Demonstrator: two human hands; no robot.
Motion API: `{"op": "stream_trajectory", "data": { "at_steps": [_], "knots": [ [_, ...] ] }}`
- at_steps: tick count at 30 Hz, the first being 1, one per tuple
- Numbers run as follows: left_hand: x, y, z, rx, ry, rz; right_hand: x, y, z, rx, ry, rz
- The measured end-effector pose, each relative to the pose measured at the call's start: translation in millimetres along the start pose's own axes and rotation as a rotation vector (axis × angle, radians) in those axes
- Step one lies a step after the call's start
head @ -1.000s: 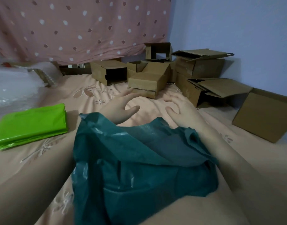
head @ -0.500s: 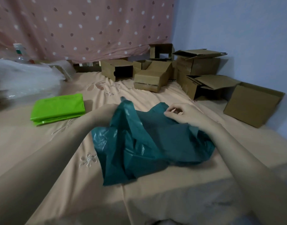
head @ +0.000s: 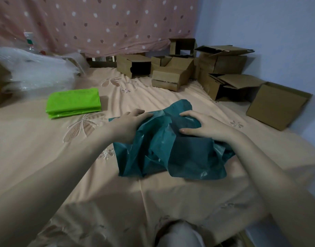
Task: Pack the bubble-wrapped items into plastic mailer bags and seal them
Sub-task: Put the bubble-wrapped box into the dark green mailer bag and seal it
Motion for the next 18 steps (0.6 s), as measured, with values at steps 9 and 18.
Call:
{"op": "stream_trajectory", "data": {
  "at_steps": [9,18],
  "knots": [
    [1.2,16.4,4.2,-0.185,0.003,-0.045,-27.9,30.6,22.4,-0.213,-0.023,-0.056],
    [16.3,63.4,8.8,-0.384,0.017,-0.086,-53.6,91.7,37.2,-0.335,-0.008,-0.123]
  ]
}}
Point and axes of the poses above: each hand's wrist, its own y-axis towards the middle knuckle, its own z-axis out of the palm, x = y × z, the point moved 1 cm from there along y, towards the middle knuckle, and after that the axes turned 7 degrees about -z, right-handed, at the moved point
